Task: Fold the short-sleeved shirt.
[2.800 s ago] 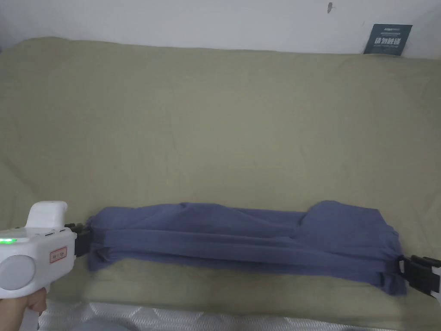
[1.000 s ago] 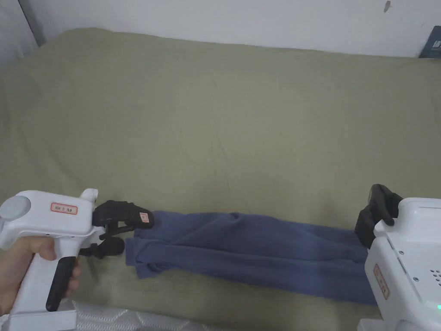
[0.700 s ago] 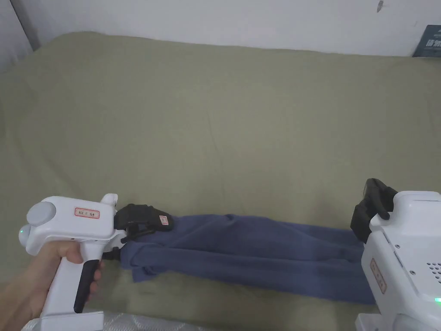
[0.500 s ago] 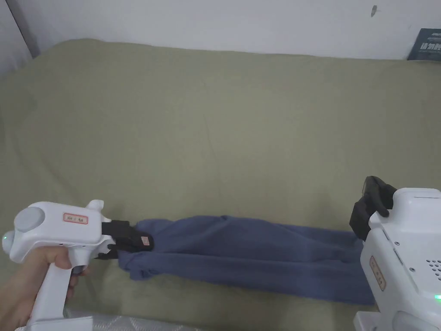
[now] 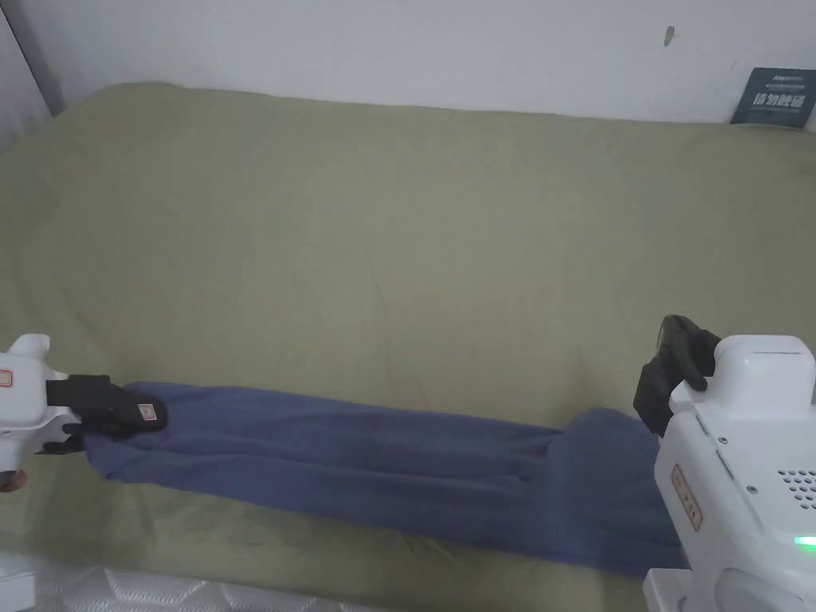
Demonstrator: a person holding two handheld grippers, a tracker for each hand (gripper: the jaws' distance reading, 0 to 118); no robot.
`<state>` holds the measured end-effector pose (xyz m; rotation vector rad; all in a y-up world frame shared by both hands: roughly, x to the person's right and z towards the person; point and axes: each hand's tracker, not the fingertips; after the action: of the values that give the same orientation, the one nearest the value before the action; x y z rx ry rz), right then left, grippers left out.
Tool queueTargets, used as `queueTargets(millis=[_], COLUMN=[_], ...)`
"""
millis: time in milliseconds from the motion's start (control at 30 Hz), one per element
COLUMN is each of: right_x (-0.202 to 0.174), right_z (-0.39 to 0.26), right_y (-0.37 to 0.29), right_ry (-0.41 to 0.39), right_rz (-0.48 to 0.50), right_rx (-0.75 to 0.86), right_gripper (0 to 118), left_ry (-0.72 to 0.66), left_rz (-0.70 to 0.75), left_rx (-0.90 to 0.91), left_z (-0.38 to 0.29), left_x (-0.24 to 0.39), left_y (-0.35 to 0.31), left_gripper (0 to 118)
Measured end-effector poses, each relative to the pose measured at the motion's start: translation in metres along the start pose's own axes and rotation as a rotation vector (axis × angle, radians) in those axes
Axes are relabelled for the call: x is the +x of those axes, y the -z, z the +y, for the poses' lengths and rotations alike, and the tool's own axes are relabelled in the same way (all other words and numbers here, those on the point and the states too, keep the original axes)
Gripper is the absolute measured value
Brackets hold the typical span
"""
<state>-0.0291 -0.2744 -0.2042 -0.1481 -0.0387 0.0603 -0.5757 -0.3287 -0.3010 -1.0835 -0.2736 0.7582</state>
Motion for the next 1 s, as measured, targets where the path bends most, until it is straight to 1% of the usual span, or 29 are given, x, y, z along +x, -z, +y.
queueTargets(millis=[67,167,300,367,500,567,633,667,700,733,800,833,900,933,967,1000], right_x=[0.0,-0.002,0.003,0.005,0.012,0.018,0.021,0.027,0.03,0.033,0.037,0.039,0.042,0.042,0.043,0.043], right_z=[0.0,0.002,0.002,0.002,0.002,-0.001,-0.003,-0.007,-0.01,-0.012,-0.018,-0.021,-0.024,-0.025,-0.027,-0.028], right_y=[0.0,-0.002,-0.004,-0.005,-0.01,-0.009,-0.01,-0.008,-0.006,-0.005,-0.002,0.0,0.002,0.003,0.004,0.004], right_ry=[0.0,0.013,0.02,0.016,0.01,0.012,0.014,0.016,0.016,0.012,0.008,0.012,0.016,0.016,0.02,0.02], right_rz=[0.0,0.0,-0.003,-0.009,-0.015,-0.016,-0.02,-0.021,-0.024,-0.026,-0.03,-0.029,-0.033,-0.032,-0.029,-0.03], right_rx=[-0.001,-0.007,-0.005,-0.003,-0.002,-0.003,-0.005,-0.006,-0.006,-0.01,-0.02,-0.027,-0.036,-0.04,-0.043,-0.045], right_gripper=[7,7,7,7,7,7,7,7,7,7,7,7,7,7,7,7], left_ry=[0.042,0.131,0.264,0.295,0.373,0.429,0.463,0.508,0.52,0.493,0.469,0.384,0.417,0.406,0.479,0.46], left_rz=[0.014,0.023,0.015,-0.002,0.004,0.006,0.042,0.07,0.088,0.085,0.052,0.024,0.05,0.052,0.104,0.072], left_rx=[0.006,0.022,0.007,-0.019,-0.067,-0.124,-0.159,-0.167,-0.168,-0.19,-0.233,-0.331,-0.351,-0.341,-0.254,-0.265], left_z=[-0.004,-0.01,-0.023,-0.032,-0.054,-0.065,-0.076,-0.083,-0.09,-0.095,-0.1,-0.111,-0.116,-0.117,-0.11,-0.11], left_x=[0.016,0.059,0.122,0.149,0.196,0.213,0.224,0.23,0.233,0.235,0.233,0.235,0.237,0.236,0.233,0.231], left_y=[-0.001,0.004,0.026,0.041,0.086,0.114,0.144,0.159,0.175,0.19,0.218,0.231,0.249,0.256,0.258,0.26], left_gripper=[5,5,5,5,5,5,5,5,5,5,5,5,6,13,37,89])
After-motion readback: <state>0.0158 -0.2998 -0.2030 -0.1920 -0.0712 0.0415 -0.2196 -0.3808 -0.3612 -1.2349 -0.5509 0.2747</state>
